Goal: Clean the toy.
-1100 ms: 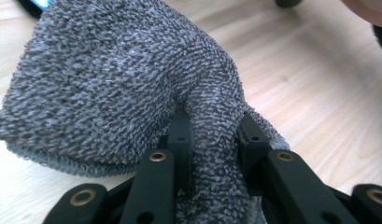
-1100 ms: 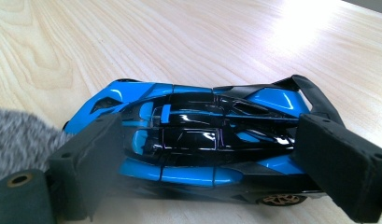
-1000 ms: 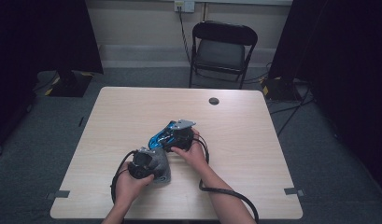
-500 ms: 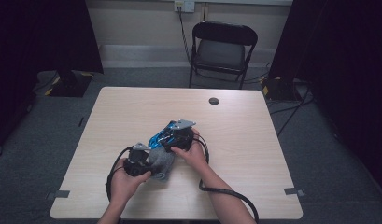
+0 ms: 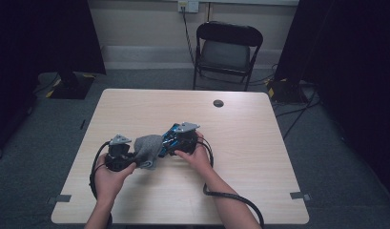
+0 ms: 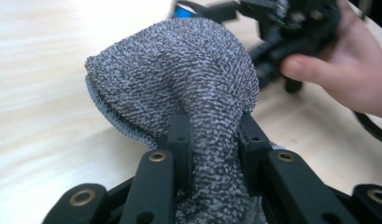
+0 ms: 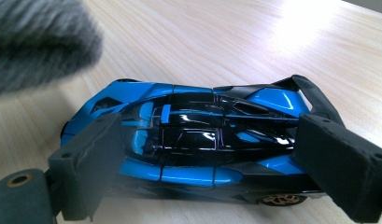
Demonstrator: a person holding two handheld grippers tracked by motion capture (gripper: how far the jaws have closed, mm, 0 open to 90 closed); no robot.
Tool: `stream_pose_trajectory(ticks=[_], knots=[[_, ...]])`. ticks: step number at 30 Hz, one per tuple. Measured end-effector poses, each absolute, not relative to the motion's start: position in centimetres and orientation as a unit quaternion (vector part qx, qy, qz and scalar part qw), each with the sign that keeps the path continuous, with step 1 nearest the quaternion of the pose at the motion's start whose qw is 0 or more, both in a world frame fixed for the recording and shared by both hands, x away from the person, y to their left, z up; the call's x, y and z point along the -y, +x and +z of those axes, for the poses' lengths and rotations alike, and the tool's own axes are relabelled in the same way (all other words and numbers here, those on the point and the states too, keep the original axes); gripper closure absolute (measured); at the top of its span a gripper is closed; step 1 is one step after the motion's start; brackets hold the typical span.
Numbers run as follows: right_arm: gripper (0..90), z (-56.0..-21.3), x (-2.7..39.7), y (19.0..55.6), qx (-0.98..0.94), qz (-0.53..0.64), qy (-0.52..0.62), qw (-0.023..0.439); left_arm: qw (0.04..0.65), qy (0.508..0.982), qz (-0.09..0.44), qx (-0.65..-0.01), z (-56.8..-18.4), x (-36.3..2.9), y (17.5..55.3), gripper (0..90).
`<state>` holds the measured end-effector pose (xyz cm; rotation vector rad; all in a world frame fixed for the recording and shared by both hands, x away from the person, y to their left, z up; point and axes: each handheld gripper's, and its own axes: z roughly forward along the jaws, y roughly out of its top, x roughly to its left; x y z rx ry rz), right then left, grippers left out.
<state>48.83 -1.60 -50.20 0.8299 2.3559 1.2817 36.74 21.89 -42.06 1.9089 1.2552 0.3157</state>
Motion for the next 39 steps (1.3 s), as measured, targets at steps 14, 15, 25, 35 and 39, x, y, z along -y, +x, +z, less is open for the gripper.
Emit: stream_pose_trajectory(ticks=[14, 15, 25, 35, 39], knots=[[8.6, -50.2, 1.6, 48.8, -0.828, 0.450, 0.290, 0.166, 0.337, 0.750, 0.160, -0.546, -46.2, -23.1, 39.2, 71.9], [8.6, -50.2, 1.6, 48.8, -0.828, 0.450, 0.290, 0.166, 0.331, 0.755, 0.156, -0.544, -46.5, -23.0, 39.3, 71.9], [8.6, -50.2, 1.6, 48.8, -0.828, 0.450, 0.290, 0.166, 0.315, 0.764, 0.131, -0.548, -47.8, -22.7, 39.7, 71.7], [8.6, -50.2, 1.6, 48.8, -0.828, 0.450, 0.290, 0.166, 0.309, 0.776, 0.115, -0.537, -47.7, -22.2, 39.6, 71.7], [8.6, -50.2, 1.6, 48.8, -0.828, 0.450, 0.290, 0.166, 0.310, 0.777, 0.108, -0.537, -47.6, -21.9, 39.5, 71.7]])
